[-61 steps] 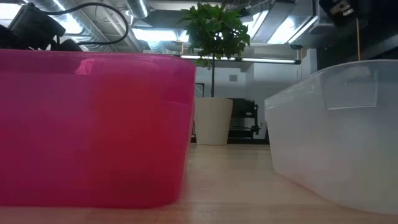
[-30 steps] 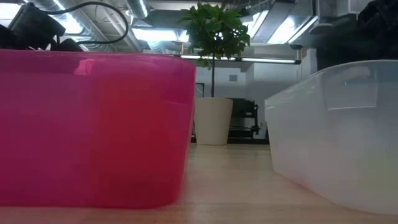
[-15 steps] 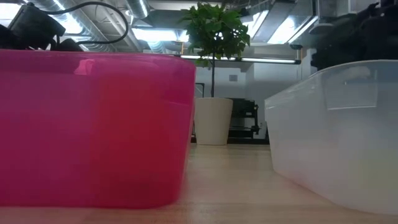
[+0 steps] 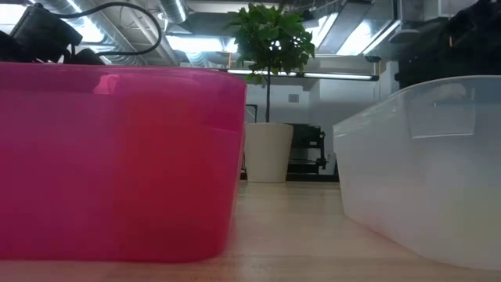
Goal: Pick and place medicine bottles into bin by pill shape (circle, oval)
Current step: Return to Home Position
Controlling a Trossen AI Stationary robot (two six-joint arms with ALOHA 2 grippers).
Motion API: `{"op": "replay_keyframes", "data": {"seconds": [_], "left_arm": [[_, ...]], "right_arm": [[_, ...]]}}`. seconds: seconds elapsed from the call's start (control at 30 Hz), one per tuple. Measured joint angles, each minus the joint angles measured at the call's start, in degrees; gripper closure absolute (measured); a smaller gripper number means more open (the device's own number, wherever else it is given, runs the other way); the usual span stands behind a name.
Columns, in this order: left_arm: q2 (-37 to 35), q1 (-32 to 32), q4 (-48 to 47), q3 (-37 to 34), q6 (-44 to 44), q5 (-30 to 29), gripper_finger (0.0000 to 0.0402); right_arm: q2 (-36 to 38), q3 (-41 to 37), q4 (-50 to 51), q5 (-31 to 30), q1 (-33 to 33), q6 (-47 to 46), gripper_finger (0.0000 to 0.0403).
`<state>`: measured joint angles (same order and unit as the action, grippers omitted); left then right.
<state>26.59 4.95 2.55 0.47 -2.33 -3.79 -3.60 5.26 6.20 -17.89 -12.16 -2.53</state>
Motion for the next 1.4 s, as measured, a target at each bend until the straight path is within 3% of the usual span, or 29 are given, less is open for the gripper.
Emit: {"op": "replay_keyframes", "data": {"seconds": [0.07, 0.27, 0.6, 0.83, 1.4], "left_arm": [[0.01, 0.01, 0.0, 0.0, 0.0, 0.0, 0.0174], [0.01, 0.02, 0.02, 0.0, 0.0, 0.0, 0.0174], [0.02, 0.0, 0.0, 0.0, -0.02, 0.0, 0.0174], [0.01, 0.02, 0.0, 0.01, -0.02, 0.0, 0.0174], [0.02, 0.0, 0.01, 0.01, -0.02, 0.0, 0.0174]], "right_arm": [[0.0, -0.01, 0.02, 2.55, 0.0, 0.01, 0.0178], [0.0, -0.01, 0.68, 2.02, 0.0, -1.59, 0.0178], [0.0, -0.06, 1.18, 6.01, 0.0, -1.92, 0.0178], [-0.09, -4.84, -9.66, 8.87, 0.0, 1.4, 0.0178], [-0.04, -4.84, -9.38, 7.43, -0.02, 3.2, 0.0178]]}}
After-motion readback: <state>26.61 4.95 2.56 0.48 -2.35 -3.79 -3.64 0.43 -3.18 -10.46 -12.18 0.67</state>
